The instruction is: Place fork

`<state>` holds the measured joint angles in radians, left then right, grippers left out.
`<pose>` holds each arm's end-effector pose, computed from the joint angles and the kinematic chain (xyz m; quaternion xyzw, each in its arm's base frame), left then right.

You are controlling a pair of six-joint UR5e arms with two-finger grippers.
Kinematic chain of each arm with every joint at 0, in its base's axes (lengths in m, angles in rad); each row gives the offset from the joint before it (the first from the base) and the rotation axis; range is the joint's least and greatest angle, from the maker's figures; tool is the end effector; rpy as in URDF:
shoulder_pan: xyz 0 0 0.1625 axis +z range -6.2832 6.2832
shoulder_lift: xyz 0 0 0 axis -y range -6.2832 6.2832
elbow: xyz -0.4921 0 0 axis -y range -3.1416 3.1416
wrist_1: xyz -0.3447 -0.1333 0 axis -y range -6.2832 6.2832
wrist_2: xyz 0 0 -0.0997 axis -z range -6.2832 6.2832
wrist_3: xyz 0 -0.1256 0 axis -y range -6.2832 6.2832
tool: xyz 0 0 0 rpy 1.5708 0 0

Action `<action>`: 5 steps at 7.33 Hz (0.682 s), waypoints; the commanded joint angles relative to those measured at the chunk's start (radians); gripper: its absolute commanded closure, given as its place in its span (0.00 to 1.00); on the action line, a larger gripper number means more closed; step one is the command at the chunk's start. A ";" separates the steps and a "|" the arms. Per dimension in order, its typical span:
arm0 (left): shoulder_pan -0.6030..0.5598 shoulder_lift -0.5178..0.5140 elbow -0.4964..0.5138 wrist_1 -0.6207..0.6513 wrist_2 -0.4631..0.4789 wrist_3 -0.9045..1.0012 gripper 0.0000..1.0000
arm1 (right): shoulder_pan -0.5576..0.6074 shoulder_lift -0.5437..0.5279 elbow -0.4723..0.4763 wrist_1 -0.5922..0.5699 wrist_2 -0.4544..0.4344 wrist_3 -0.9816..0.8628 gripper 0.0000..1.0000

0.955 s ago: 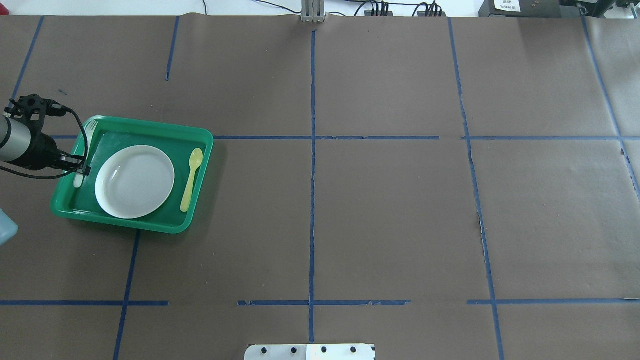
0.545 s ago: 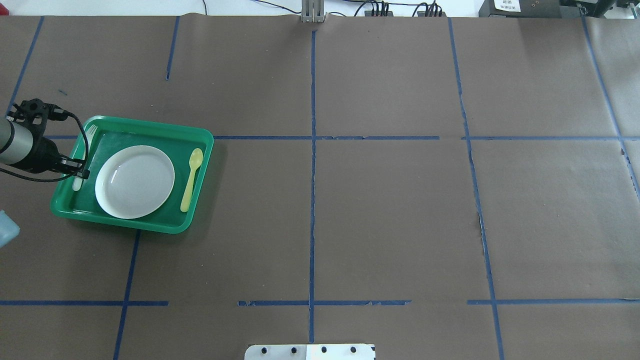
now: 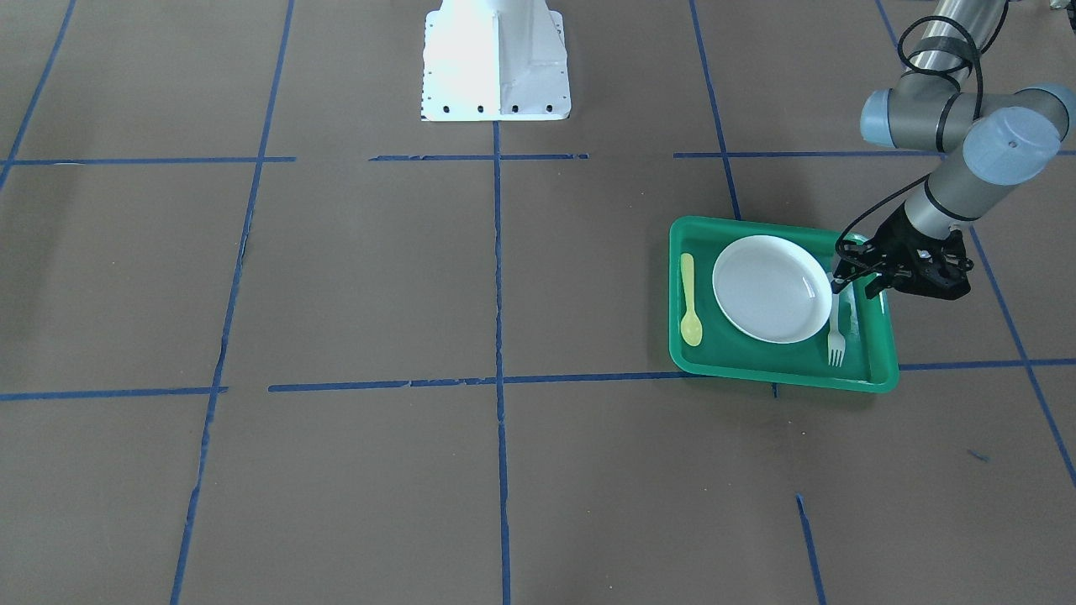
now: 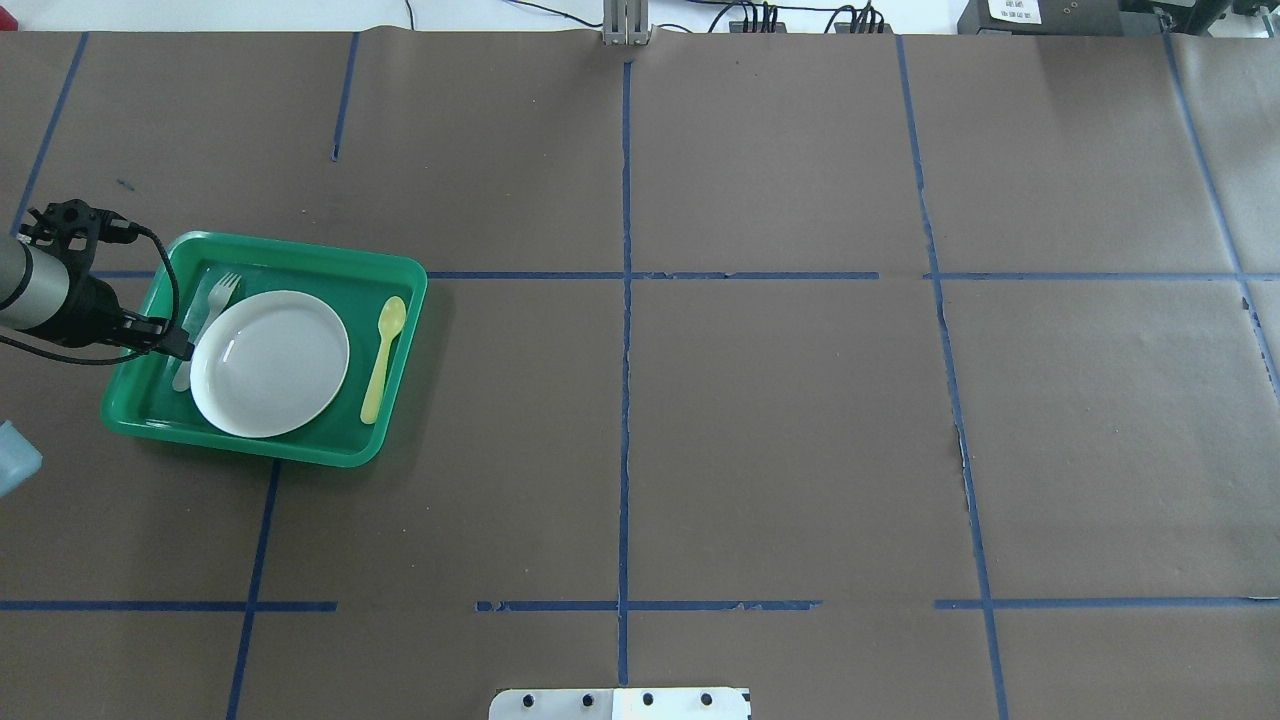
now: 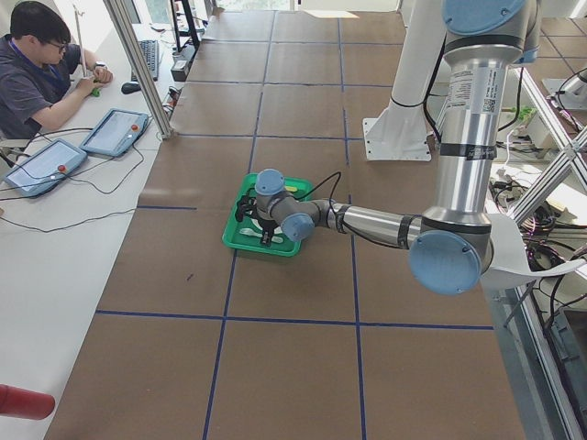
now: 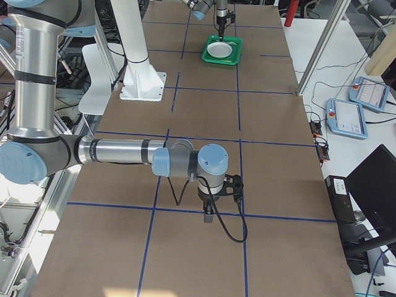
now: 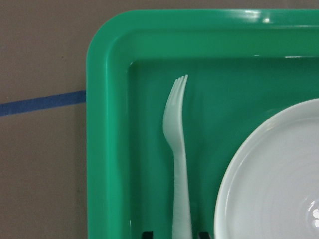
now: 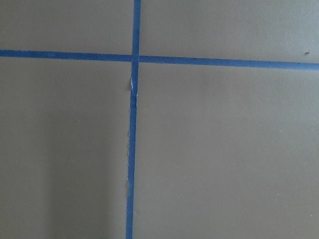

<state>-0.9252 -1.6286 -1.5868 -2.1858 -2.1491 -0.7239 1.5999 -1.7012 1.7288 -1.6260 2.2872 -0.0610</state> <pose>0.2588 -0.4511 0.6462 0.0809 0.4126 0.0609 0.9053 0.0618 -0.3760 0.7383 0.0029 -0.3508 -0.0101 0.9364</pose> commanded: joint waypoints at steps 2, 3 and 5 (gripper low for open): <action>-0.015 0.010 -0.015 0.003 0.002 0.000 0.00 | 0.000 0.000 0.000 0.000 0.000 0.000 0.00; -0.071 0.010 -0.016 0.004 0.000 0.000 0.00 | 0.000 0.000 0.000 0.000 0.000 0.000 0.00; -0.203 0.051 -0.054 0.007 -0.061 0.062 0.00 | 0.000 0.000 0.000 0.000 0.000 0.000 0.00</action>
<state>-1.0491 -1.6070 -1.6176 -2.1802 -2.1712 -0.7057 1.5999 -1.7012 1.7288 -1.6261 2.2871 -0.0613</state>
